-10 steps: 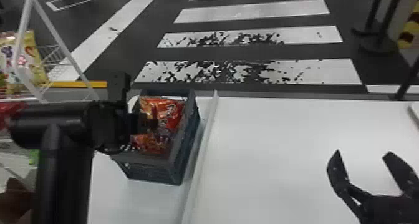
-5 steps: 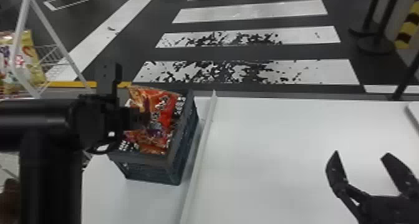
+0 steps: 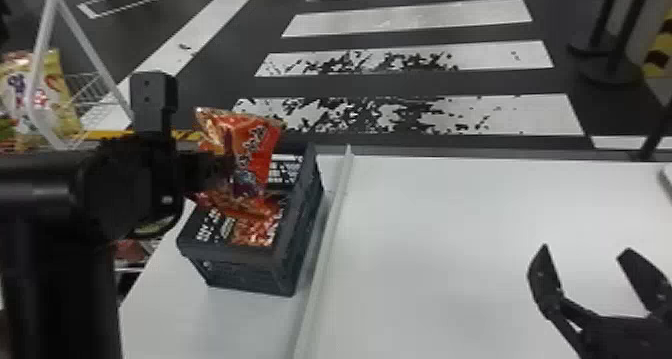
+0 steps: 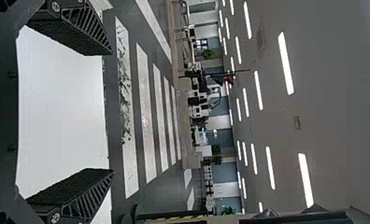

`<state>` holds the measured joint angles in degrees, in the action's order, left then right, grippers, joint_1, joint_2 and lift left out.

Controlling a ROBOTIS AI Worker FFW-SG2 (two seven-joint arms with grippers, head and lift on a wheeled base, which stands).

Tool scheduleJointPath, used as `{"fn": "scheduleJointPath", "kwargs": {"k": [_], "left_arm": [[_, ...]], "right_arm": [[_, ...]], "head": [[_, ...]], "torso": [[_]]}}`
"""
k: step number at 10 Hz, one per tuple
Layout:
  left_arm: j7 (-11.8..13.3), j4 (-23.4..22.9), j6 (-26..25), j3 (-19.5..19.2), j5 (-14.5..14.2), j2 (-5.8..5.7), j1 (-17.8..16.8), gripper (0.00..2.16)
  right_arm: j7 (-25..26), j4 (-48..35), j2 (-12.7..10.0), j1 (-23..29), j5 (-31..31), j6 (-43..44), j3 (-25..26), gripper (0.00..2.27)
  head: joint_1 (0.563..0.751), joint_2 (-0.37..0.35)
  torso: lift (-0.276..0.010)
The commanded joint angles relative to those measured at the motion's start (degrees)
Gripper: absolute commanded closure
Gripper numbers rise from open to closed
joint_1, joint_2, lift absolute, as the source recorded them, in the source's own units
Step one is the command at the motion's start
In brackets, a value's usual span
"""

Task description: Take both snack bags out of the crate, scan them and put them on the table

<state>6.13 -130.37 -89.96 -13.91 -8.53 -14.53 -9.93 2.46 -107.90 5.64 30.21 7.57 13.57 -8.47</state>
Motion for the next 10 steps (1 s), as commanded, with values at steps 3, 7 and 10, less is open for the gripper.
{"fn": "scheduleJointPath", "kwargs": {"k": [3, 7, 10], "left_arm": [[-1.4, -2.9, -0.1, 2.1, -4.1, 3.46, 0.4, 2.14], [-3.5, -4.8, -0.1, 9.8, -4.5, 8.38, 1.8, 2.14], [-7.2, -4.1, -0.1, 16.4, -4.5, 12.78, 5.3, 2.14]], "right_arm": [[0.0, 0.0, -0.3, 0.1, 0.0, 0.2, 0.1, 0.08], [0.0, 0.0, -0.5, 0.2, -0.4, 0.0, 0.1, 0.08], [0.0, 0.2, -0.5, -0.1, -0.4, 0.0, -0.1, 0.08]], "head": [[0.695, 0.201], [0.695, 0.101], [0.695, 0.023]], "torso": [[-0.092], [-0.092], [-0.092]]}}
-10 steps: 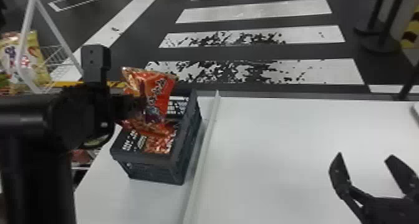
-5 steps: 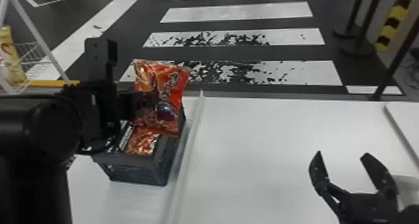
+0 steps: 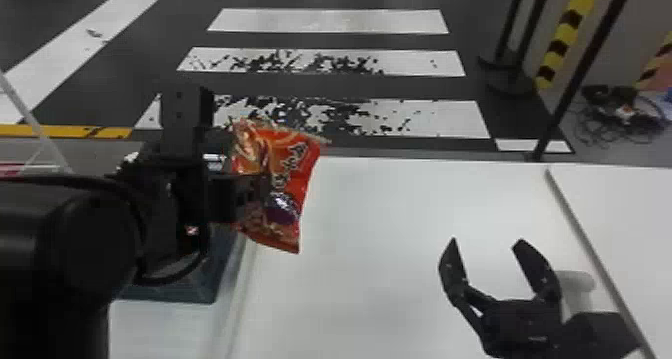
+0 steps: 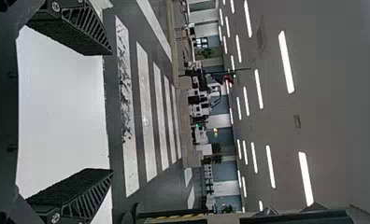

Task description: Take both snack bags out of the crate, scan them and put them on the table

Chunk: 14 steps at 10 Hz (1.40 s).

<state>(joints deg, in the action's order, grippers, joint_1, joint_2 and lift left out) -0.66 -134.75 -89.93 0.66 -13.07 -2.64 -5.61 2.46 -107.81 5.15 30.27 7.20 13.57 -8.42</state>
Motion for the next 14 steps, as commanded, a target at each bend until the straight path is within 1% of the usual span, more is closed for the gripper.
{"fn": "scheduleJointPath", "kwargs": {"k": [1, 2, 3, 4, 5, 6, 7, 8, 9, 10, 11, 13, 14], "left_arm": [[-3.2, 1.1, 3.5, 5.0, -0.1, 1.58, 2.6, 2.14], [-6.8, 1.8, 9.5, 8.2, -0.6, 1.93, 5.3, 2.14], [-10.1, 3.5, 16.8, 10.6, -0.9, 2.28, 7.7, 2.14], [-13.2, 5.7, 23.5, 13.0, -1.3, 2.37, 9.9, 2.14], [-15.7, 7.2, 27.4, 15.0, -1.3, 2.37, 11.3, 2.14], [-17.4, 9.1, 30.9, 16.6, -1.9, 2.37, 12.4, 2.14], [-18.6, 10.7, 33.4, 17.4, -5.0, 2.37, 13.5, 2.14], [-18.9, 12.6, 35.7, 18.0, -7.1, 2.37, 14.2, 2.14], [-19.4, 13.9, 36.4, 18.2, -9.2, 2.37, 14.6, 2.14], [-19.6, 15.7, 39.2, 18.3, -11.7, 2.46, 15.0, 2.14], [-20.0, 17.6, 41.3, 18.4, -14.9, 2.46, 15.3, 2.14], [-20.4, 20.2, 45.0, 18.4, -20.2, 2.55, 16.6, 2.14], [-20.3, 22.3, 47.6, 18.9, -22.1, 2.79, 16.8, 2.14]], "right_arm": [[0.0, 0.2, -0.2, -0.2, -0.1, 0.0, -0.3, 0.08], [0.0, 0.2, -0.3, -0.2, -0.2, 0.0, -0.3, 0.08], [0.0, 0.2, -0.2, -0.2, -0.2, 0.0, -0.2, 0.08], [0.0, 0.2, -0.2, -0.2, -0.2, 0.0, -0.1, 0.08], [0.0, 0.2, -0.2, -0.2, -0.2, 0.0, -0.1, 0.08], [0.0, 0.2, -0.2, -0.2, -0.2, 0.0, -0.2, 0.08], [0.0, 0.2, -0.2, -0.2, -0.2, 0.0, -0.3, 0.08], [0.0, 0.2, -0.2, -0.2, -0.2, 0.0, -0.3, 0.08], [0.0, 0.1, -0.2, -0.2, -0.2, 0.0, -0.4, 0.08], [0.0, 0.1, -0.2, -0.2, -0.2, 0.0, -0.4, 0.08], [0.0, 0.2, -0.2, -0.2, -0.2, 0.0, -0.4, 0.08], [-0.1, 0.2, -0.2, -0.2, -0.2, -0.2, -0.4, 0.08], [-0.1, 0.2, -0.2, -0.2, -0.3, -0.2, -0.5, 0.08]], "head": [[0.695, 0.011], [0.695, -0.016], [0.695, -0.043], [0.695, -0.067], [0.695, -0.078], [0.695, -0.095], [0.695, -0.113], [0.695, -0.13], [0.695, -0.151], [0.695, -0.161], [0.695, -0.175], [0.695, -0.199], [0.695, -0.206]], "torso": [[-0.092], [-0.092], [-0.092], [-0.092], [-0.092], [-0.092], [-0.092], [-0.092], [-0.092], [-0.092], [-0.092], [-0.092], [-0.092]]}}
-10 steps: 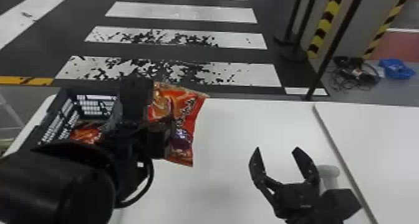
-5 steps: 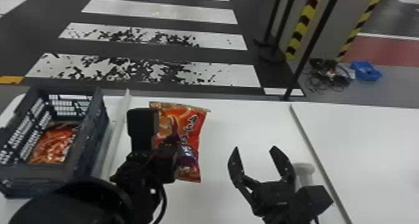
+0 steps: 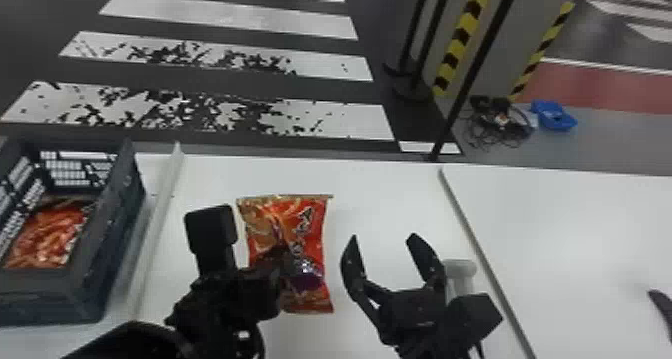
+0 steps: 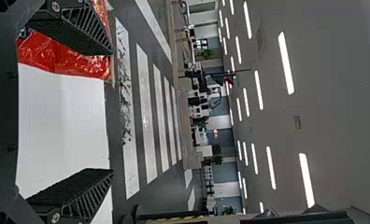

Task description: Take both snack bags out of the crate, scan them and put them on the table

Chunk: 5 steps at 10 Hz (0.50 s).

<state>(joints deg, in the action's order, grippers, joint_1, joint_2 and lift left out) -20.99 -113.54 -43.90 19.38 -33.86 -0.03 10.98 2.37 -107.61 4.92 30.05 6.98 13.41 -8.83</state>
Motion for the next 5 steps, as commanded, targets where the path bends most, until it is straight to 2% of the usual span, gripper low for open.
{"fn": "scheduleJointPath", "kwargs": {"k": [1, 4, 5], "left_arm": [[0.5, 3.6, 2.3, 0.4, -2.8, 0.18, 0.0, 2.14], [1.3, 8.2, 4.0, 0.7, -3.9, 0.18, -1.2, 2.13], [1.2, 8.3, 4.0, 0.7, -4.0, 0.18, -1.3, 1.45]], "right_arm": [[-0.1, 0.0, -0.1, -0.1, -0.2, 0.0, -0.2, 0.08], [-0.1, 0.0, -0.2, 0.0, -0.3, 0.0, -0.2, 0.08], [-0.1, 0.0, -0.2, 0.0, -0.3, -0.2, -0.3, 0.08]], "head": [[0.695, -0.218], [0.695, -0.236], [0.695, -0.237]], "torso": [[-0.092], [-0.092], [-0.092]]}}
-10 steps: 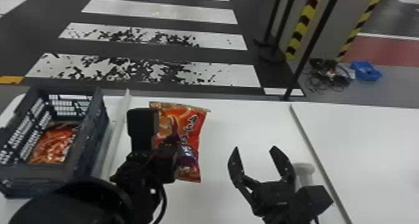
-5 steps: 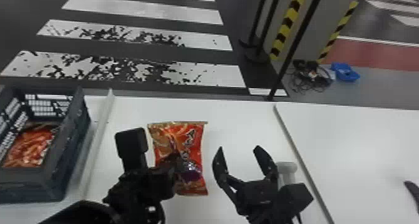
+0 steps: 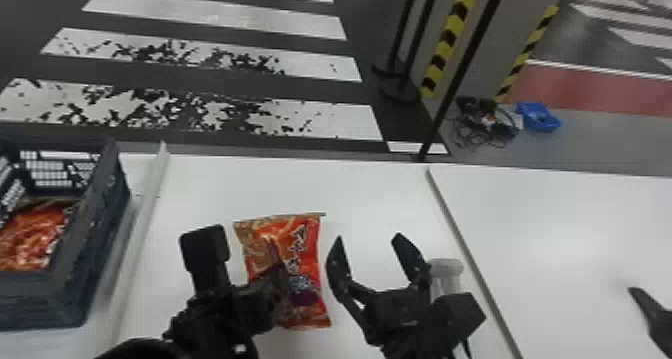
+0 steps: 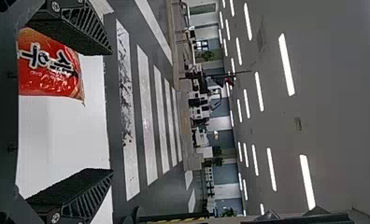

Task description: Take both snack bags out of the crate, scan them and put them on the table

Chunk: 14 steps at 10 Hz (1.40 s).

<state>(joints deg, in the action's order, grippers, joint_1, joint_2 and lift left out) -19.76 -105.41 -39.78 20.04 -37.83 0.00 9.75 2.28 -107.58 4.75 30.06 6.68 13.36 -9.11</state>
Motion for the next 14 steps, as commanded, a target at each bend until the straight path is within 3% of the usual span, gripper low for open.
{"fn": "scheduleJointPath", "kwargs": {"k": [1, 2, 4, 5, 7, 8, 9, 10, 12, 14], "left_arm": [[0.1, 0.2, 0.3, 0.1, -0.1, 0.15, -0.1, 0.15], [0.3, 0.2, 0.3, 0.2, -0.1, 0.15, -0.1, 0.0], [1.7, -0.6, 1.1, 0.0, -0.2, 0.15, 0.0, 0.03], [2.1, -3.2, 3.3, -0.3, 0.0, 0.0, 0.6, 0.03], [3.3, -11.0, 4.0, -1.3, 6.5, -0.7, 3.5, 0.03], [3.4, -13.9, 4.1, -2.2, 9.9, -1.67, 4.4, 0.03], [4.5, -16.0, 4.3, -4.1, 11.4, -2.81, 4.8, 0.04], [5.7, -17.4, 4.8, -6.2, 12.6, -4.66, 4.9, 0.04], [7.8, -19.0, 13.1, -9.8, 16.6, -9.05, 7.0, 0.04], [10.7, -20.9, 19.8, -13.2, 22.1, -12.57, 12.2, 0.04]], "right_arm": [[0.0, 0.0, 0.0, 0.0, 0.0, 0.0, -0.1, 0.08], [0.0, 0.0, -0.1, 0.1, -0.1, 0.0, -0.2, 0.08], [0.0, 0.0, -0.1, 0.2, -0.2, 0.0, -0.2, 0.08], [0.0, -0.1, -0.1, 0.4, -0.1, 0.0, 0.0, 0.08], [-0.3, -0.1, -0.1, 0.4, -0.1, 0.0, 0.1, 0.08], [-0.7, -0.1, -0.2, 0.4, -0.1, -0.1, 0.1, 0.08], [-1.1, -0.1, -0.3, 0.4, -0.1, -0.1, 0.1, 0.08], [-1.1, 0.1, -0.4, 0.4, 0.5, -0.5, 0.1, 0.08], [-1.1, 1.1, -0.4, -0.2, 3.8, -0.5, 0.4, 0.08], [-1.1, 1.5, -0.6, -0.9, 5.5, -5.1, 0.8, 0.08]], "head": [[0.695, -0.238], [0.695, -0.239], [0.695, -0.24], [0.695, -0.241], [0.695, -0.234], [0.695, -0.214], [0.695, -0.187], [0.695, -0.169], [0.695, -0.097], [0.695, -0.039]], "torso": [[-0.092], [-0.092], [-0.092], [-0.092], [-0.092], [-0.092], [-0.092], [-0.092], [-0.092], [-0.092]]}}
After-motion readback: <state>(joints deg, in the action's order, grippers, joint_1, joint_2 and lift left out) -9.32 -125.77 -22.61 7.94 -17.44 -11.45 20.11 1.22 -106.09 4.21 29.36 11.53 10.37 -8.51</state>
